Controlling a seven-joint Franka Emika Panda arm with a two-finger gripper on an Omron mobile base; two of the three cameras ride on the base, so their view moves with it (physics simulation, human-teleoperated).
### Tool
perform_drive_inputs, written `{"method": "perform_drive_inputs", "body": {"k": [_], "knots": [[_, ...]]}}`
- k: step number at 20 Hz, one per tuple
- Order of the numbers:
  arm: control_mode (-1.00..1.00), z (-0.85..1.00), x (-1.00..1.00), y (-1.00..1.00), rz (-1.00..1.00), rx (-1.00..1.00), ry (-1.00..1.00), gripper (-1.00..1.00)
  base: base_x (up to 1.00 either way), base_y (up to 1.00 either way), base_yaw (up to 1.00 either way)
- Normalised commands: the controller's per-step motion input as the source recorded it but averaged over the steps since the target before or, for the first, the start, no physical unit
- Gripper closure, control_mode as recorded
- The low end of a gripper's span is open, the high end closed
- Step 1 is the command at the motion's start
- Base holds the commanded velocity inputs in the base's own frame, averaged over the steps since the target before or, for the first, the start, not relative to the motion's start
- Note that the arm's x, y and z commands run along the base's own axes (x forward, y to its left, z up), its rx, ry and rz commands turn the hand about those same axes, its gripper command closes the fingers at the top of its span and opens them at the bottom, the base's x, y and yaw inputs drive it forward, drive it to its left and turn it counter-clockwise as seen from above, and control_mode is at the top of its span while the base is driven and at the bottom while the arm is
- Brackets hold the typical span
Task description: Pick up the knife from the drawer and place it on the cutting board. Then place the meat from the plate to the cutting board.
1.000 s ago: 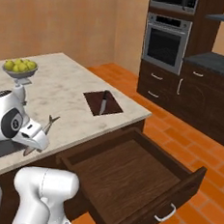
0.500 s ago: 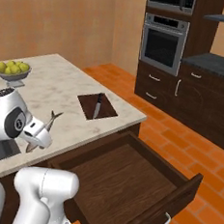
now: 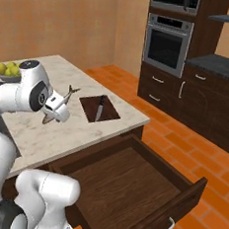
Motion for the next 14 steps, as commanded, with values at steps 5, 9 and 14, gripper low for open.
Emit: {"method": "perform_drive_inputs", "body": {"k": [5, 9, 14], "knots": [[-1.0, -0.07, 1.0, -0.32, 0.11, 0.04, 0.12, 1.0, 0.0, 0.0, 0.0], [-1.0, -0.44, 1.0, -0.37, 0.34, 0.0, 0.2, 1.0, 0.0, 0.0, 0.0], [-1.0, -0.22, 1.0, -0.07, 0.41, -0.01, 0.15, 1.0, 0.0, 0.0, 0.0]]}}
